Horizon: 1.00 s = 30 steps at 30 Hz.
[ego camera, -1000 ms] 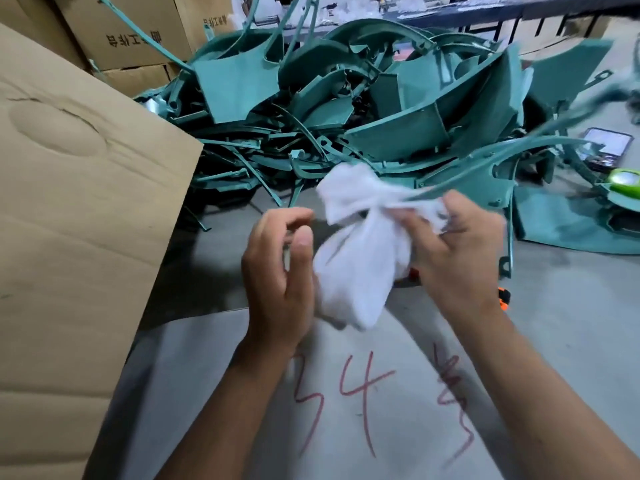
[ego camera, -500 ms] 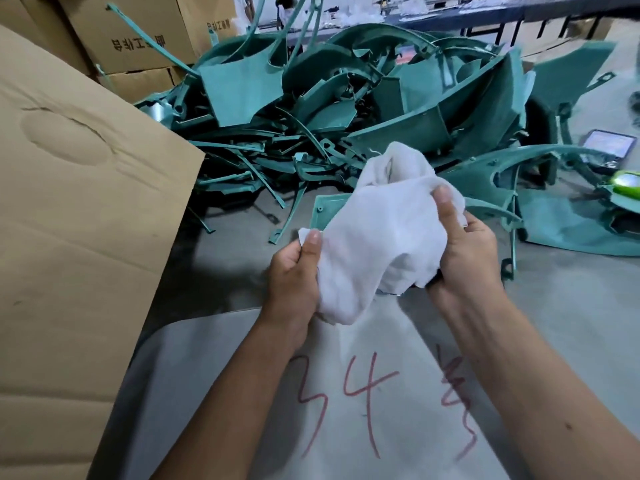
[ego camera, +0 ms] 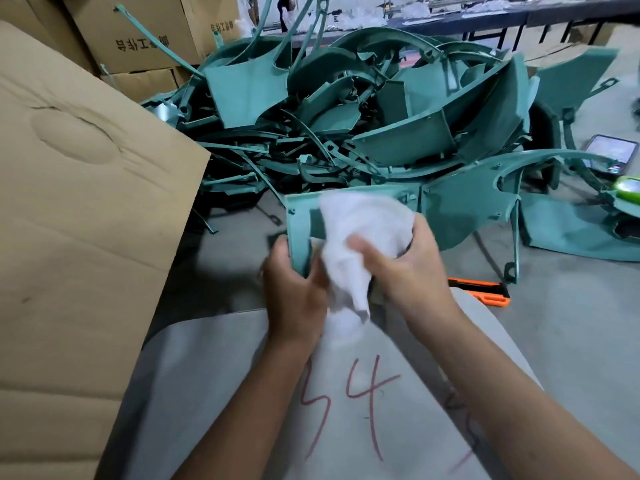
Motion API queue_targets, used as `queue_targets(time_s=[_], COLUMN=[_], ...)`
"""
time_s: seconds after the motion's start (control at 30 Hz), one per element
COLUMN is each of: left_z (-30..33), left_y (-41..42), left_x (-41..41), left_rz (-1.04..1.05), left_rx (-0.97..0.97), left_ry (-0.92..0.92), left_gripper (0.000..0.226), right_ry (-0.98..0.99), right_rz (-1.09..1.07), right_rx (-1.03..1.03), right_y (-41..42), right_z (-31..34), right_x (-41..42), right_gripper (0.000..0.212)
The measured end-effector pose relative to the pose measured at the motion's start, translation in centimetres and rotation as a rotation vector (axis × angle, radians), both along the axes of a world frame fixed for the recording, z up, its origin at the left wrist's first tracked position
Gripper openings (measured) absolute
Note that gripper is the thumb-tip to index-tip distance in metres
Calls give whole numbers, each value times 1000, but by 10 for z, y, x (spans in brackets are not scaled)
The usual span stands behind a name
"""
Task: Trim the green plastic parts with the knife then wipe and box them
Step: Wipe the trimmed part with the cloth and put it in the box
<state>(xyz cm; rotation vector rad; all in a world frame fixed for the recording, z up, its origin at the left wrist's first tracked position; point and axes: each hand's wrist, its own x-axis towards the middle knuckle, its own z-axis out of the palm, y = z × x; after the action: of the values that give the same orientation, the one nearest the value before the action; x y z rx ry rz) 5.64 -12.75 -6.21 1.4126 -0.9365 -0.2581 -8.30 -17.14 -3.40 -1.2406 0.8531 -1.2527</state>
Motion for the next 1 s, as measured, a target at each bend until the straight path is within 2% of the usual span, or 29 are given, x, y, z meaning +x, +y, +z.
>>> queue_targets(time_s=[0.07,0.1,0.17,0.27,0.3,0.37,0.47,0.53,0.6,0.67,0.7,0.73,0.8,0.9,1.0], left_z=[1,2,4,7,8,11,9,5,1,-1,-1,0,0,0,-2], left_y=[1,0,-2,-3,-4,-4,-5,-4,-4,-4,-5,-6,-7,-7,-6], left_x=[-5,-5,1,16,20,23,18,11,5,1,1,3,7,4,5], left_rz=[-78,-62,30,111,116,124,42,-48,-122,-152,-146,-132,-117,-187,-195], left_rx=[-63,-77,-87,-145,-175,-212,-209,-165,-105,-61,-44,-32,-28,-13,-2], left_ry=[36,51,67,209,263,324,369,368,317,312,331,341,307,273,217], left_gripper=[17,19,32,29,28,28,24,26,29,32,34,36,35,29,25], right_ry=[224,266,192,-23,-72,-99,69,147,-116,-541,-698,-792,-783,-653,-401], right_rz=[-122,-160,-226,-380,-434,-523,-579,-458,-148,165,226,232,232,217,236], right_rx=[-136,-166,-185,-213,-209,-184,-206,-202,-48,211,301,360,348,262,154], right_y=[-3,-7,-18,-29,-31,-34,-33,-23,-11,-3,-4,-7,-12,-15,-15], right_z=[-8,-9,-10,-5,-3,-3,-5,-5,2,11,13,14,15,10,6], right_x=[-1,-3,-14,-27,-31,-37,-35,-23,-10,-6,-8,-12,-17,-17,-15], right_gripper=[37,31,23,9,9,29,38,31,9,50,62,63,57,60,51])
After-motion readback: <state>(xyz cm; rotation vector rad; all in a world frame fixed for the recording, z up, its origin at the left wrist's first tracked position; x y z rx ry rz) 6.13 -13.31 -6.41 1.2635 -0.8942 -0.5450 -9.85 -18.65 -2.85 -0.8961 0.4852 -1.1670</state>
